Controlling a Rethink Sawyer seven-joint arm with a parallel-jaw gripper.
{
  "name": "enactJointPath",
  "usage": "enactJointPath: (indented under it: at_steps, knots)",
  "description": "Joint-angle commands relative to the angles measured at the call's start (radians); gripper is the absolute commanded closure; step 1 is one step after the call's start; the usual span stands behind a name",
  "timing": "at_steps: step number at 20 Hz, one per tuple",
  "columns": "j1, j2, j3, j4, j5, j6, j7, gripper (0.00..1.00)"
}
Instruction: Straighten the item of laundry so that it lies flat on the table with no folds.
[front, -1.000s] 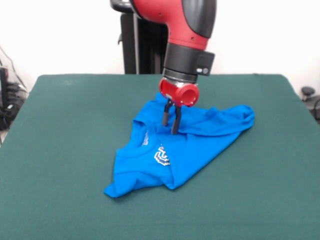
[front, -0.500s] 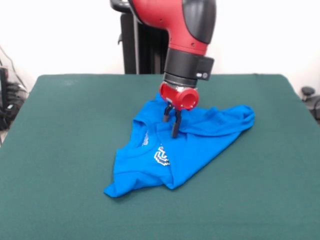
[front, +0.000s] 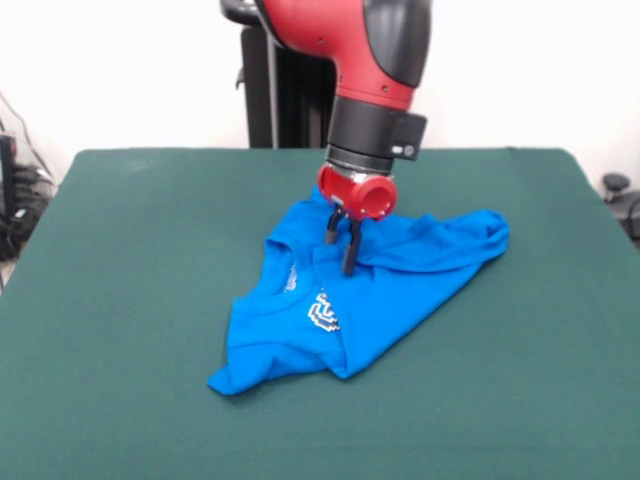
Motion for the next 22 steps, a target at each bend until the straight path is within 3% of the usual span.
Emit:
enactJointPath:
  at_steps: [1, 2, 3, 14, 17, 22]
  knots:
    - [0.026, 0.009, 0.042, -0.066, 0.037, 0.010, 0.214, 0.00]
    - [0.033, 0.009, 0.036, -0.066, 0.045, 0.011, 0.208, 0.00]
    - [0.033, 0.011, 0.034, -0.068, 0.047, 0.012, 0.207, 1.00]
    - [0.010, -0.002, 0.047, -0.057, 0.007, 0.025, 0.203, 1.00]
    - [0.012, -0.042, 0.042, -0.017, 0.002, 0.029, 0.212, 1.00]
    - [-0.013, -0.126, 0.069, 0.019, -0.085, 0.022, 0.213, 1.00]
